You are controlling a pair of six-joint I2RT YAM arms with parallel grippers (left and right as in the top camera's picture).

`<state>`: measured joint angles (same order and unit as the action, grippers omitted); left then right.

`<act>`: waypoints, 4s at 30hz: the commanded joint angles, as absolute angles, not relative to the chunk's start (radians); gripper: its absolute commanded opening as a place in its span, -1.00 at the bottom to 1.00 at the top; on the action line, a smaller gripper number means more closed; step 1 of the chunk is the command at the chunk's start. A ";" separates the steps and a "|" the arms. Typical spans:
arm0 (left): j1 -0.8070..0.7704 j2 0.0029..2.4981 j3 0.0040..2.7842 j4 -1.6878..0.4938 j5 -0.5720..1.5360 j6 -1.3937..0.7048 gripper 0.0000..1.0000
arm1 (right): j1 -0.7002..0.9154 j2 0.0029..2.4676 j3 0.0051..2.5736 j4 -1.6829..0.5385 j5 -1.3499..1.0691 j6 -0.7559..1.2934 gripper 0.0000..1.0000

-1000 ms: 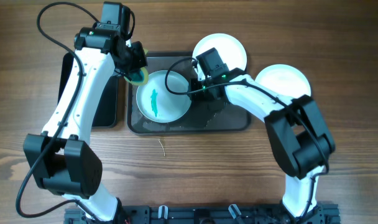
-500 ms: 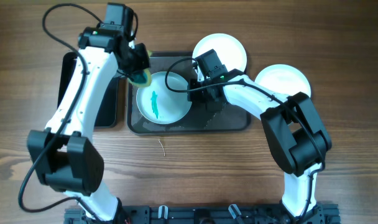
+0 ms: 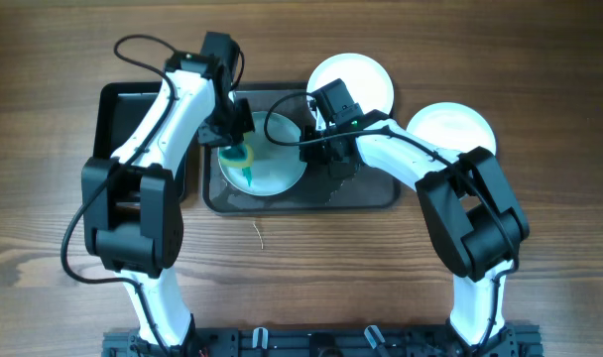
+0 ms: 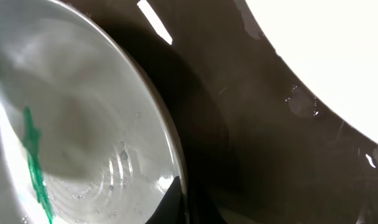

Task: Clean dirty plates on tray and stack at the side
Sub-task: 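Bring the sponge in the left gripper down onto the held plate, then scrub the plate surface with the sponge in the left gripper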

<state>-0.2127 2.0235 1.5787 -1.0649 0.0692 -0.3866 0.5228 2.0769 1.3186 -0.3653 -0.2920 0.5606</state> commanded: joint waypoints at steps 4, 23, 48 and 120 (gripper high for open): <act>-0.262 2.033 1.347 -0.827 0.126 -0.428 -0.92 | 0.530 2.104 1.330 -0.371 -0.281 0.576 -0.91; -0.348 2.040 1.192 -0.531 0.637 -0.210 -0.92 | 0.530 2.104 1.330 -0.372 -0.281 0.575 -0.91; -0.330 1.991 1.269 -0.715 0.562 -0.184 -0.92 | 0.530 2.104 1.330 -0.381 -0.278 0.576 -0.91; -0.339 1.992 1.267 -0.720 -0.387 -0.567 -0.92 | 0.530 2.104 1.330 -0.386 -0.278 0.575 -0.92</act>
